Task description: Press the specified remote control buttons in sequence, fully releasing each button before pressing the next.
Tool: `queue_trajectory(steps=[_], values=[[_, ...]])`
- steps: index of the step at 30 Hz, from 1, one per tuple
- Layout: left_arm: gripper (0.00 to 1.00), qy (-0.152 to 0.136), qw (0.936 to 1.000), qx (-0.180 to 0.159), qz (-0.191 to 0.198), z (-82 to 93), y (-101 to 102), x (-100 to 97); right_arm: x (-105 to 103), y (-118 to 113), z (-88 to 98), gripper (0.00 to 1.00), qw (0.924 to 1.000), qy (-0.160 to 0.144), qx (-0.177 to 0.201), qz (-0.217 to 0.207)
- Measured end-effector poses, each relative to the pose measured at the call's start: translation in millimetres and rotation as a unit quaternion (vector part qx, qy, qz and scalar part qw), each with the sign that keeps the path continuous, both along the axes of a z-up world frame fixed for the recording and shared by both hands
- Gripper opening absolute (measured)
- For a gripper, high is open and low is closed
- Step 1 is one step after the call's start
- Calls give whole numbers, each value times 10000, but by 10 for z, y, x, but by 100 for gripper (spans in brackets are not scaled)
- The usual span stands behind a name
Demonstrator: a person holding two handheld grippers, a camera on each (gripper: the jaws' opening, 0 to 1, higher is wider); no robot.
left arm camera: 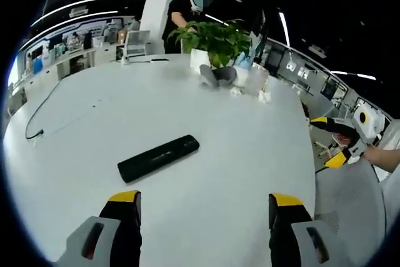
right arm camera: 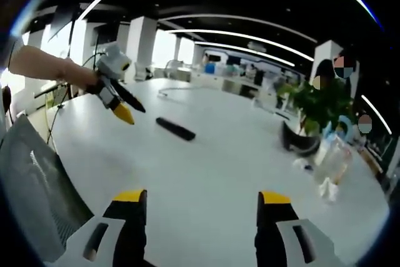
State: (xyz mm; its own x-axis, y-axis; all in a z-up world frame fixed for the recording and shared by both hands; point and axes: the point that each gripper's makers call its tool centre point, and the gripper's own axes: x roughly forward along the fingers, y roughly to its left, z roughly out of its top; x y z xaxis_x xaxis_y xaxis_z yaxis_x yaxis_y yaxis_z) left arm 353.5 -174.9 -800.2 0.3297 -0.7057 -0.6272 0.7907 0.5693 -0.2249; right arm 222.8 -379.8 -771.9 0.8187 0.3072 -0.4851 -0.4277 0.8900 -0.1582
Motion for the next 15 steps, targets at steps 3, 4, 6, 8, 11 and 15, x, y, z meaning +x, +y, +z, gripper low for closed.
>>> queue_trajectory(steps=[3,4,6,8,11,15], values=[[86,-13,10000,27,-3,-14,-9,38,-2,2,-5,70,10000,13,-14,6],[86,-25,10000,58,-28,-26,-13,52,-2,2,-7,70,10000,17,-14,6],[86,-52,9999,133,-61,-45,-10,72,-3,-2,-12,70,10000,28,-21,0],[86,-46,9998,179,-88,-67,-14,92,-3,-2,-16,70,10000,38,-19,-1],[86,31,9993,298,-233,-104,-14,81,-2,-8,-15,70,10000,37,-15,-15],[86,-13,9979,502,-400,-114,-7,103,-1,-13,-15,69,10000,39,-6,-23]])
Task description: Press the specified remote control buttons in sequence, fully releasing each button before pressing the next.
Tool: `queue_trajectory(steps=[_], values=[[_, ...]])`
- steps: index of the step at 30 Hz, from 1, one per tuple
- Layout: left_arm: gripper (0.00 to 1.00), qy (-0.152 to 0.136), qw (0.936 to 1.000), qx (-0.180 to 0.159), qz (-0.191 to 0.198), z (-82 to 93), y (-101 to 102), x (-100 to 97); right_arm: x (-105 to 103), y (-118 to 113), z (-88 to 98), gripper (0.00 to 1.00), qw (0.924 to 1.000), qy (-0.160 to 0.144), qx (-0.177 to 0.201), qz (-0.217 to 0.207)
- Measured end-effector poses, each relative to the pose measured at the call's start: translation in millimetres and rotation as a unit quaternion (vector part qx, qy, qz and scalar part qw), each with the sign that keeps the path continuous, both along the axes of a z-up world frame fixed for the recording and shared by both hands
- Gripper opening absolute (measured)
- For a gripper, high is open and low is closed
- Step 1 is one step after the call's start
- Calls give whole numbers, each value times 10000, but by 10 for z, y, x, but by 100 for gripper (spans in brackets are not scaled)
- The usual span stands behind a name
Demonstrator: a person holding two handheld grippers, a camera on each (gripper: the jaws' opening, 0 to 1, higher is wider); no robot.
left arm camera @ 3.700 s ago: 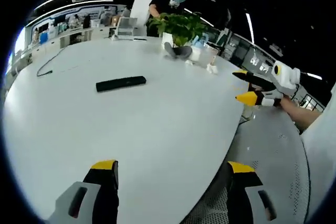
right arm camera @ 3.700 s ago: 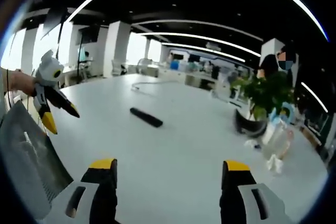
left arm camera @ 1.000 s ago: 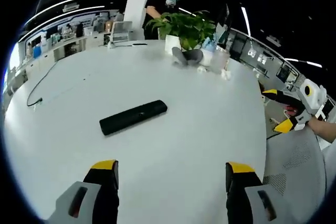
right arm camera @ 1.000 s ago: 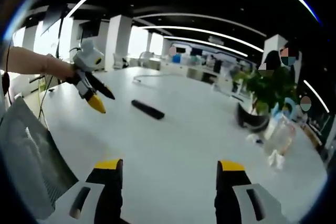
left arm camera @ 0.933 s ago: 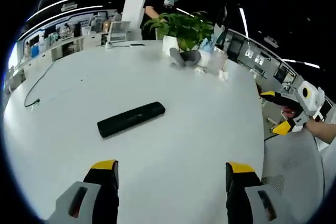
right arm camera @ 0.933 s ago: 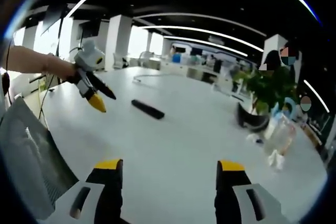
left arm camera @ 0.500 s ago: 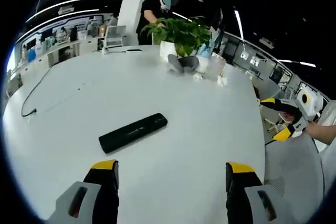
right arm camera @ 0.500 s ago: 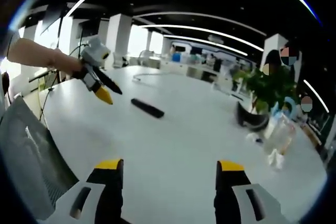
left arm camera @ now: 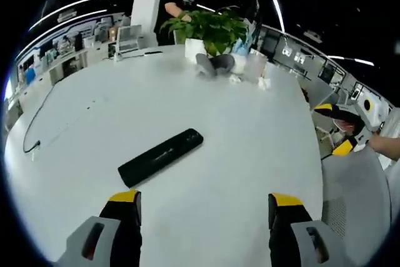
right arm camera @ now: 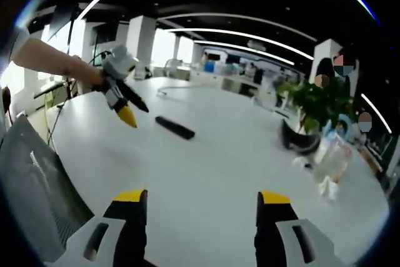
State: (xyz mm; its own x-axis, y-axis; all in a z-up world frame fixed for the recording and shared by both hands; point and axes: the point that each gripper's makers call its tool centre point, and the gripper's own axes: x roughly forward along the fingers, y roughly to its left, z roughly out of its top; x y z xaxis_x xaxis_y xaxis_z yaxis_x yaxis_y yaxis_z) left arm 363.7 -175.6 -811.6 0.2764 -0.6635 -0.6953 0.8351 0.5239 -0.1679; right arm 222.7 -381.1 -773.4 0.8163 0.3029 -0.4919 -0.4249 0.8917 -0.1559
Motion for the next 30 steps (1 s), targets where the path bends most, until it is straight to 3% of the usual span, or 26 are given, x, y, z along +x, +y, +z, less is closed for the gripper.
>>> queue_trajectory(steps=[9,26,30], values=[[86,56,10000,-16,56,-16,-40,117,-2,-7,-2,68,10000,14,-9,-5],[85,-74,9981,538,-303,-97,-3,236,4,-26,-11,66,10000,45,-3,-33],[85,-308,9955,760,-475,-103,19,297,5,-32,-20,66,10000,64,-38,-36]])
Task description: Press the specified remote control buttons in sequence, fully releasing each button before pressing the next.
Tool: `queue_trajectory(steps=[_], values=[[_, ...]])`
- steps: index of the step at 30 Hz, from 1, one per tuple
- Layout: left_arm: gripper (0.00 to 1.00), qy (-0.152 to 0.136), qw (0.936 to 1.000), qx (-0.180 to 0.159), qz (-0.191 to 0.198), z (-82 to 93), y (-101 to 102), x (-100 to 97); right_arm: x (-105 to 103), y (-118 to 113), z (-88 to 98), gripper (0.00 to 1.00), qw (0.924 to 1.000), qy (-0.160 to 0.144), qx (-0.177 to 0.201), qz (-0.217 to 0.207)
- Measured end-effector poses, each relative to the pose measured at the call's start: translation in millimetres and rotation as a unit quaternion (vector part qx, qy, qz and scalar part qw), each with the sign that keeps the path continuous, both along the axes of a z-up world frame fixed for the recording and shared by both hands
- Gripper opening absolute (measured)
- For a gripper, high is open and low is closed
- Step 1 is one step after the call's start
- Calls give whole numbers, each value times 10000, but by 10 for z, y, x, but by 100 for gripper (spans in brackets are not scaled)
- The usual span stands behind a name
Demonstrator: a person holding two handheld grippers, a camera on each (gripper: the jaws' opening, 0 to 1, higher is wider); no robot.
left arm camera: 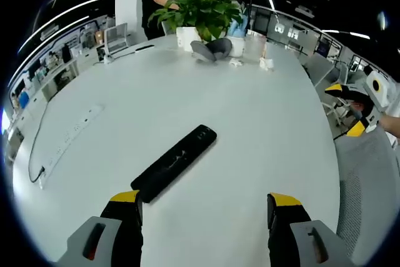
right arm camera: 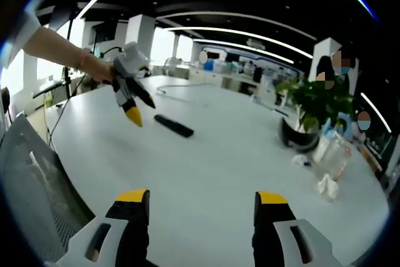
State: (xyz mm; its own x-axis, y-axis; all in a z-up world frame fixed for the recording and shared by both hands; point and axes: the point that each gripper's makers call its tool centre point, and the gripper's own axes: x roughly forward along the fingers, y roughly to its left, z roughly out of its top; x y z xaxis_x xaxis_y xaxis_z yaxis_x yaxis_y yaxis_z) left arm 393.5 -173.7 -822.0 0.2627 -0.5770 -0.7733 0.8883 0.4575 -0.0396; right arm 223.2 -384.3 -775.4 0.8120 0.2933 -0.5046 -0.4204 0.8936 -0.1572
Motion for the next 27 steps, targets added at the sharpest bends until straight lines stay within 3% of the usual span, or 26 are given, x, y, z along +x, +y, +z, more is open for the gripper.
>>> queue_trajectory(steps=[3,7,20,27], values=[[85,-92,9996,218,-182,-36,10,18,1,-3,-9,66,10000,23,-13,-11],[85,-86,9992,269,-286,-46,-13,62,2,4,-14,66,10000,34,-11,4],[82,-15,9995,236,-200,-26,19,332,6,5,-26,66,10000,75,-14,4],[77,-20,9999,-18,-122,-18,-45,432,12,-3,-40,66,9999,101,-2,-14]])
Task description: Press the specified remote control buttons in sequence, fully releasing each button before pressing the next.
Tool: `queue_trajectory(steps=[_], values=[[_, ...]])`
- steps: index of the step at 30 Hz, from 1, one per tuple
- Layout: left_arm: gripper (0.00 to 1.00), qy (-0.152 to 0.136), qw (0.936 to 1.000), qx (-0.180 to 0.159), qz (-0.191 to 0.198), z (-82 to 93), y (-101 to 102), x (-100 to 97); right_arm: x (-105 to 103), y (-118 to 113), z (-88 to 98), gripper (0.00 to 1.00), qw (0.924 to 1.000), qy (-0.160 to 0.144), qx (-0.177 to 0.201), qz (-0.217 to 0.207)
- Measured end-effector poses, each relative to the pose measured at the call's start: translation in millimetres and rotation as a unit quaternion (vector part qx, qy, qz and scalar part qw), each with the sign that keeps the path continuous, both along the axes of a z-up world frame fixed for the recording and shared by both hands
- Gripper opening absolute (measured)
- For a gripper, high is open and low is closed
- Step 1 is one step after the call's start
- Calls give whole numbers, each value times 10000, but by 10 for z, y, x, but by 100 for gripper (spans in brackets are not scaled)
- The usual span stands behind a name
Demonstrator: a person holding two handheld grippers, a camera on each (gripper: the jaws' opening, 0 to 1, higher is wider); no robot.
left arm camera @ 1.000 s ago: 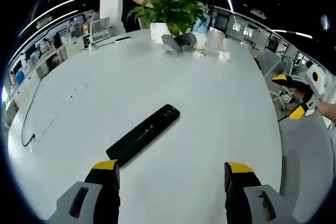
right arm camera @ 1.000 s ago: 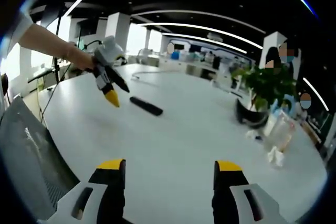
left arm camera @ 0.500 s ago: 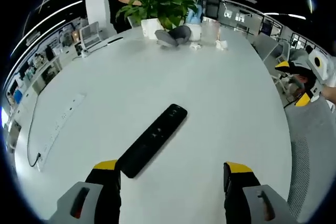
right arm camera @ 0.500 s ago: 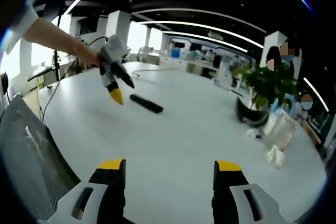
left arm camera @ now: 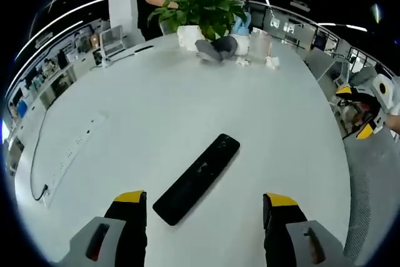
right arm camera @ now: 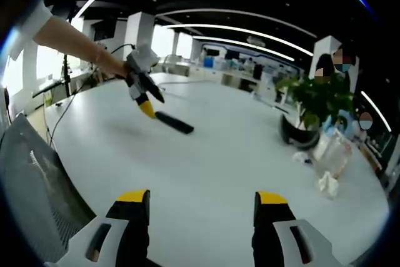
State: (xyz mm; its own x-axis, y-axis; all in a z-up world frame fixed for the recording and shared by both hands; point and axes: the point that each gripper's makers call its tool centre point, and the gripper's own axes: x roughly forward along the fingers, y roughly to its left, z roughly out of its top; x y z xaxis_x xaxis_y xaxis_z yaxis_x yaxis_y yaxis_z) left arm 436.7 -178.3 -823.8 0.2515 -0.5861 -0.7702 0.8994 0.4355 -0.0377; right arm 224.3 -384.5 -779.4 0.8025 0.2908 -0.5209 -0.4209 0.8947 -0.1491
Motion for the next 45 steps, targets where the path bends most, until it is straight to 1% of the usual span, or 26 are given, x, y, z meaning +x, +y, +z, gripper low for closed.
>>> queue_trajectory(steps=[3,10,12,14,16,20,26,35,38,39,41,45], values=[[74,-61,9999,46,-115,-28,-37,20,0,9,-3,65,10000,17,-19,20],[71,1,9993,198,-322,-111,-82,48,-4,21,-21,64,10000,83,-31,35],[68,88,9988,260,-397,-141,-85,50,-6,26,-28,64,9999,102,-41,46],[62,139,9982,343,-480,-166,-79,49,-8,28,-29,64,9999,106,-42,52],[59,159,9973,465,-544,-203,-66,64,-11,26,-34,64,9999,121,-46,48],[59,217,9964,582,-576,-263,-56,87,-15,25,-40,63,9999,141,-51,47],[59,152,9941,789,-733,-323,-41,107,-28,17,-72,62,9997,234,-72,40],[59,220,9936,829,-738,-381,-62,180,-43,13,-108,61,9995,310,-94,63],[59,221,9918,949,-822,-415,-73,196,-49,16,-118,60,9993,337,-108,82],[58,243,9921,914,-826,-408,-95,200,-51,20,-121,60,9993,344,-111,95],[58,230,9912,946,-895,-409,-117,213,-55,29,-125,60,9992,358,-126,121],[56,245,9903,977,-960,-410,-108,242,-56,28,-124,60,9992,364,-125,120]])
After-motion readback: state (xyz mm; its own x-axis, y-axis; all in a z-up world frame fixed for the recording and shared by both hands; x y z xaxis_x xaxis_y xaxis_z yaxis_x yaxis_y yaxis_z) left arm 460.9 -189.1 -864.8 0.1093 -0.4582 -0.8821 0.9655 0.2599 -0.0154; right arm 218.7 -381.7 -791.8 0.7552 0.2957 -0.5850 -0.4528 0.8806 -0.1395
